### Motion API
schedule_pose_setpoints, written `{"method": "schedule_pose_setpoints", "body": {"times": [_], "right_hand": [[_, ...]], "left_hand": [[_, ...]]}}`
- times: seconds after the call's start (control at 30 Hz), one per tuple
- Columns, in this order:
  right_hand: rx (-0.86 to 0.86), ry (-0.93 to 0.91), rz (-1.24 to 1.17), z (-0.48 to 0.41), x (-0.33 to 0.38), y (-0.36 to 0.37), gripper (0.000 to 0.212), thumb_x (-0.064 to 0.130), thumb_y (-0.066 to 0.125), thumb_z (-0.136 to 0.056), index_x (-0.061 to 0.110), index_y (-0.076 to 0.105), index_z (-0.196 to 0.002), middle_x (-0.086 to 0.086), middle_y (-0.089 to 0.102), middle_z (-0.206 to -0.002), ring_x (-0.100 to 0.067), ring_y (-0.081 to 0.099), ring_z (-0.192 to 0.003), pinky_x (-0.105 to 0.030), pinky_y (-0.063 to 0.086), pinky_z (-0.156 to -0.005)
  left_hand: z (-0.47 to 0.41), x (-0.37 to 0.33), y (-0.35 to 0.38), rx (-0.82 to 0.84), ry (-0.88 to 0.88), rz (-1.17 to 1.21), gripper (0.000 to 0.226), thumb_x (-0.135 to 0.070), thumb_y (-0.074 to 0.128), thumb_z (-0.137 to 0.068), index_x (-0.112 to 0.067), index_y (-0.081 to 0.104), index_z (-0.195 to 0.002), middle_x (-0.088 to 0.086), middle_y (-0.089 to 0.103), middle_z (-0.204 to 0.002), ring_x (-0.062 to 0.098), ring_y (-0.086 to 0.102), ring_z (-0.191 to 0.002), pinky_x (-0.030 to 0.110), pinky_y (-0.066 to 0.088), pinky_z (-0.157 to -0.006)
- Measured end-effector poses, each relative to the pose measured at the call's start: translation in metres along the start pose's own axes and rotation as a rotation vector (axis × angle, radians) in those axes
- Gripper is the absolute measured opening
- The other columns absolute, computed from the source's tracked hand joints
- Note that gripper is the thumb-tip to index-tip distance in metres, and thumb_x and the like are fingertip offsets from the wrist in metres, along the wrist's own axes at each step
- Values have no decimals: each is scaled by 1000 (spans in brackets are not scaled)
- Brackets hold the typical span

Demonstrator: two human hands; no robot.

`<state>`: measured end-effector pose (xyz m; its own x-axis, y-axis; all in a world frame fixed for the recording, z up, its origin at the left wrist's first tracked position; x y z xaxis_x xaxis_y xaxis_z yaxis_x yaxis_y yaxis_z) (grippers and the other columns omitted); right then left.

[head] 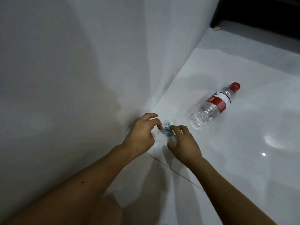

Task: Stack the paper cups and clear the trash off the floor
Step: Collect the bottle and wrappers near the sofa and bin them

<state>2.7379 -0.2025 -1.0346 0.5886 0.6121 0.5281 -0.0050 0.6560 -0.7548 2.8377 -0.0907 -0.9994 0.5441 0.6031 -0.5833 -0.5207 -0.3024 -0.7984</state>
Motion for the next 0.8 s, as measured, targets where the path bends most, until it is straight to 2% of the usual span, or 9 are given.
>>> {"method": "schedule_pose_setpoints", "body": {"times": [0.13, 0.23, 0.3, 0.4, 0.5, 0.63, 0.7, 0.8], "right_hand": [[-23, 19, -26, -16, -4, 10, 62, 23, 57, -86, 25, 30, -142, -4, 26, -149, -27, 43, -123, -35, 44, -96], [-18, 18, 27, -28, -7, 15, 66, 26, 58, -86, 29, 25, -143, -4, 22, -151, -27, 34, -129, -37, 42, -98], [-22, 0, 92, -39, -7, 16, 62, 30, 56, -87, 28, 27, -142, -5, 27, -148, -27, 32, -128, -37, 43, -96], [-42, -28, 151, -47, -6, 14, 48, 29, 53, -90, 27, 37, -135, -6, 40, -136, -27, 39, -119, -33, 45, -87], [-48, -49, 170, -43, -12, 13, 41, 30, 52, -89, 27, 43, -129, -6, 47, -126, -25, 44, -111, -30, 43, -78], [-98, 30, 91, -23, -27, -1, 37, 32, 55, -87, 25, 47, -123, -8, 51, -118, -26, 46, -106, -26, 35, -71], [-125, 48, 64, -7, -29, -11, 36, 33, 56, -87, 25, 48, -121, -8, 50, -117, -27, 47, -105, -26, 35, -72], [-164, 46, 20, 28, -29, -31, 36, 31, 59, -85, 23, 50, -118, -8, 52, -116, -28, 49, -102, -27, 38, -72]], "left_hand": [[1, 13, 8, 23, -47, -3, 42, 20, 42, -69, -8, 66, -89, 9, 50, -132, 26, 52, -117, 22, 44, -92], [-2, 16, 11, 44, -66, -16, 41, 18, 44, -72, -11, 65, -93, 6, 46, -136, 23, 46, -124, 21, 39, -97], [-5, 14, 13, 58, -80, -6, 42, 17, 45, -73, -12, 64, -96, 6, 44, -138, 22, 43, -127, 26, 40, -102], [-8, 12, 14, 75, -85, 14, 42, 18, 44, -73, -11, 64, -95, 8, 45, -137, 26, 45, -126, 36, 43, -102], [-11, 13, 14, 69, -76, 0, 42, 19, 44, -73, -11, 65, -94, 8, 47, -136, 26, 46, -124, 35, 43, -101], [-15, 5, 13, 76, -31, -12, 44, 21, 42, -69, -8, 65, -93, 12, 48, -134, 32, 51, -117, 39, 47, -95], [-16, -4, 11, 103, -24, -47, 43, 20, 43, -71, -8, 65, -95, 11, 46, -136, 31, 50, -119, 36, 46, -96], [-3, -29, -2, 102, -41, -62, 46, 20, 42, -73, -10, 64, -100, 7, 43, -139, 24, 48, -122, 20, 39, -93]]}}
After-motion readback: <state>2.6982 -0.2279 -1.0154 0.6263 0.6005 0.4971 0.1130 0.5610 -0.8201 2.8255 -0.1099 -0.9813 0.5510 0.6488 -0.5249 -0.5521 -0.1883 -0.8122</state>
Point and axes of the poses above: each hand's wrist, its own z-axis away from the middle knuckle, its own y-axis out of the palm, x = y × z, the point moved 1 cm from there along -z, towards the middle knuckle
